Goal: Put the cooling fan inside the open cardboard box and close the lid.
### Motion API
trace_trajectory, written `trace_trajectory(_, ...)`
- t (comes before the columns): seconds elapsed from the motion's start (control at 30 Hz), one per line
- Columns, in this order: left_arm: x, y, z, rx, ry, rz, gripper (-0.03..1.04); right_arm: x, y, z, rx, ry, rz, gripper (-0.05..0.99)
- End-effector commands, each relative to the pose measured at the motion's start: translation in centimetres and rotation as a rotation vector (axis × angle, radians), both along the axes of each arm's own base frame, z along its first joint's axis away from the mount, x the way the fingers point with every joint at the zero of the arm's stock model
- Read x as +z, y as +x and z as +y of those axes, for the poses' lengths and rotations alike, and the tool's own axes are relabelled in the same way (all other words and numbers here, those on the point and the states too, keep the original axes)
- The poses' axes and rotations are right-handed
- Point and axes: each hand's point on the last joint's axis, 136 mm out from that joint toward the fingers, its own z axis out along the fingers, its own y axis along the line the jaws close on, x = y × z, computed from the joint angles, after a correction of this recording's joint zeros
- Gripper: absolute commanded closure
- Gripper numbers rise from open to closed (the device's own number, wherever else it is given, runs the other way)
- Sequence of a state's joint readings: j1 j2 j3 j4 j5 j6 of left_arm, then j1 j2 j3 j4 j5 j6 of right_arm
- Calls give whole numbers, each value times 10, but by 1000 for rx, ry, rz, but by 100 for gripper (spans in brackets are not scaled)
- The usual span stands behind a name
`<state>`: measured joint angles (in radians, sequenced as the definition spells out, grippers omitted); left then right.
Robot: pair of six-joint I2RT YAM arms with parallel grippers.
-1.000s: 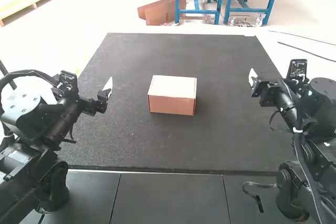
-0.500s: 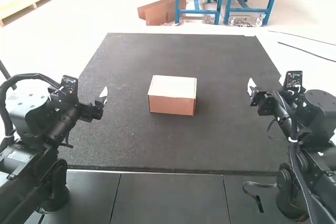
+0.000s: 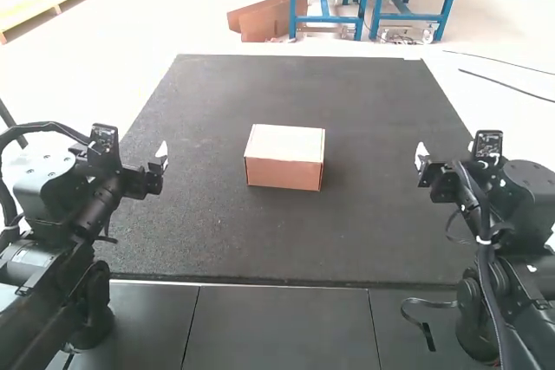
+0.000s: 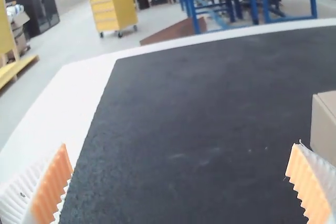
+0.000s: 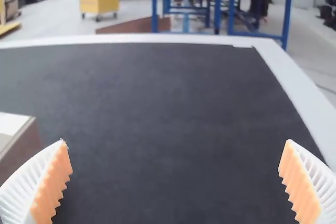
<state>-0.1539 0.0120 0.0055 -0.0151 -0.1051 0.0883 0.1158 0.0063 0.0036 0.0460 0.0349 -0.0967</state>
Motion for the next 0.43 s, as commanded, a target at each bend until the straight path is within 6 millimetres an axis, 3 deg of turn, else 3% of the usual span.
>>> trace_trajectory(0.0, 1, 0, 5, 20, -23, -13, 5, -1, 0, -10, -46, 14, 4, 2)
trace_trajectory(0.4, 3, 0, 11, 53, -72, -17, 5, -6, 0, -17, -86, 32, 21, 2)
